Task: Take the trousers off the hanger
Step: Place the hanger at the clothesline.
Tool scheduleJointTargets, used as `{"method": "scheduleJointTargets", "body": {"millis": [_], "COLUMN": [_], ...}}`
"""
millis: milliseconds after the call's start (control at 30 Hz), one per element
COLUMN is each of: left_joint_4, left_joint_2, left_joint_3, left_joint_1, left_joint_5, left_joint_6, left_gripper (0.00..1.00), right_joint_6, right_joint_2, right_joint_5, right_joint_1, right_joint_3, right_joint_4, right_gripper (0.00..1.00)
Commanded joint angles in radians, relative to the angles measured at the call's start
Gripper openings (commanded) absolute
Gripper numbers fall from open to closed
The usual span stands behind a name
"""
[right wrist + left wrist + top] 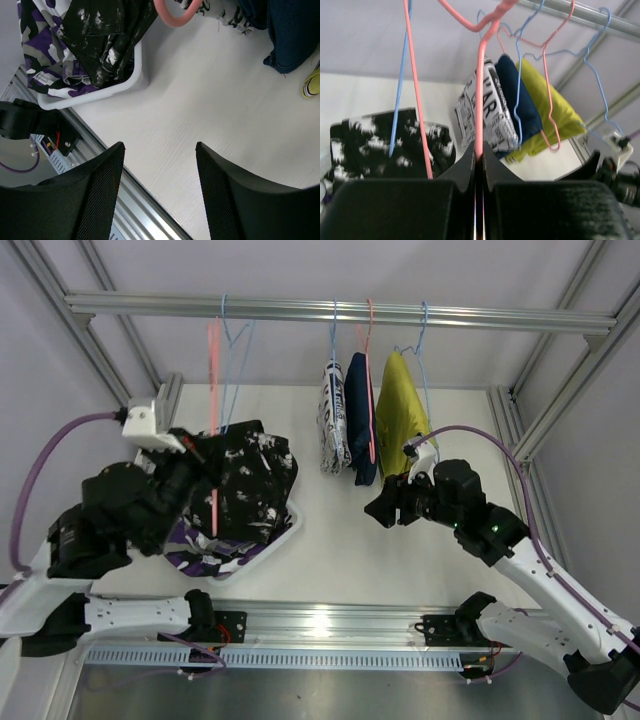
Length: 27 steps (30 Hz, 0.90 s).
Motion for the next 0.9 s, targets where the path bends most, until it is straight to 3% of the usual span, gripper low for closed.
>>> {"method": "scheduleJointTargets", "body": {"millis": [0,33,167,400,867], "left_joint_4": [0.109,0.109,0.109,0.103,-0.029], "left_joint_2": [0.146,0.163,0.229,0.260,0.130], "left_joint_3": [0.085,0.094,0.146,0.200,0.258], "left_joint_1": [0.133,0.163,0.254,0.297,0.294], "left_joint_5": [0.202,0.286,0.383,0.406,0.421], "left_joint_6": [0.131,0.121,0.093,0.101,0.016], "left_gripper": [0.00,0.00,0.00,0.01,0.00], "right_joint_6": [-0.005,-0.002,-0.002,0.003,-0.002], "right_joint_2": [0.017,0.020,0.024,0.041,0.080], "right_joint_5": [0.012,0.001,0.009,0.010,-0.030], "right_joint_1": [-0.007,-0.009,-0.012,-0.021,-0.065], "right_joint_3": [0.004,-0.006,-0.022,-0.049,-0.046], "right_joint_4": [0.057,0.063,0.072,0.089,0.106], "right_gripper": [0.63,0.63,0.63,0.63,0.63]}}
